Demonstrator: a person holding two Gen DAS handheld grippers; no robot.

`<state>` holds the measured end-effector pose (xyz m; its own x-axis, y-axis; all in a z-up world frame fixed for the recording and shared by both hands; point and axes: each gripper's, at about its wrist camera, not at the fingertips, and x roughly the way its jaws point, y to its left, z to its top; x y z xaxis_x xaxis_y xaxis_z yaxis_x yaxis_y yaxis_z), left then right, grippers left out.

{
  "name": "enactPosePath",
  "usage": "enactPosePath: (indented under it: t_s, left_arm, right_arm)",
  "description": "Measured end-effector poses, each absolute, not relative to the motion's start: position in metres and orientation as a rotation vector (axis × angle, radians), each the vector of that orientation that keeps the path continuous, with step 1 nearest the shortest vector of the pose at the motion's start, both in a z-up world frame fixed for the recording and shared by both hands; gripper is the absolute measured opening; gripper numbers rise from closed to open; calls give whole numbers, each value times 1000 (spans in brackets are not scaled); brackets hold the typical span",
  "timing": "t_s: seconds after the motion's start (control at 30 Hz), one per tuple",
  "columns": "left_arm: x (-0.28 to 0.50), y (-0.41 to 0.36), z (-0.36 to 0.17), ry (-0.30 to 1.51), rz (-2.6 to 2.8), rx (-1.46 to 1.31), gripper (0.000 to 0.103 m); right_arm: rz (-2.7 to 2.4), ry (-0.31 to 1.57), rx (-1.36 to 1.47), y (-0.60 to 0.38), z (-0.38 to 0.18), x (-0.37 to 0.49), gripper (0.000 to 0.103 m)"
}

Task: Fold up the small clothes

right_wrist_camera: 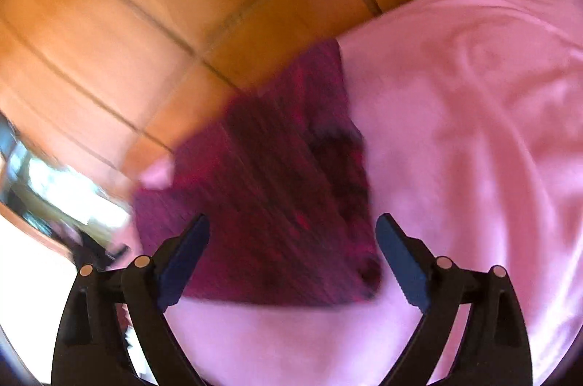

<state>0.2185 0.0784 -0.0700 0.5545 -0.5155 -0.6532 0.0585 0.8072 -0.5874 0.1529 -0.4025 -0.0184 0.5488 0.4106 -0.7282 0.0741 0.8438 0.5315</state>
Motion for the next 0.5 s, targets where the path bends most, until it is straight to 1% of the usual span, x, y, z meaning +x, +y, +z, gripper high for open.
enactPosePath:
  t_s: [0.03, 0.07, 0.1, 0.13, 0.17, 0.2, 0.27, 0.3, 0.4, 0.5]
  left_arm:
    - [216, 70, -76, 948, -376, -521, 81]
    - [215, 61, -81, 965, -392, -493, 73]
    - [215, 53, -84, 978, -386, -453, 64]
    - [215, 47, -85, 980, -353, -406, 56]
    - [217, 46, -86, 988, -340, -398, 40]
    - [218, 48, -86, 992, -332, -410, 31]
    - [216, 53, -81, 976, -335, -422, 23]
    - [215, 52, -79, 970, -336, -403, 19]
    - [204, 49, -71, 961, -348, -373, 16]
    - [192, 55, -68, 954, -362, -418, 15]
  right_arm:
    - [209, 1008, 524, -397, -26, 153, 77]
    - [198, 1051, 491, -390, -37, 153, 63]
    - [160, 1062, 443, -384, -41, 152, 60]
    - [145, 1060, 411, -380, -42, 153, 53]
    - [132, 1057, 391, -378, -40, 152, 44]
    - [126, 1053, 398, -379, -36, 151, 37]
    - [130, 1030, 428, -386, -25, 145, 17]
    - [142, 1022, 443, -387, -21, 142, 12]
    - [163, 993, 459, -387, -8, 132, 12]
    - [176, 973, 486, -384, 1, 122, 11]
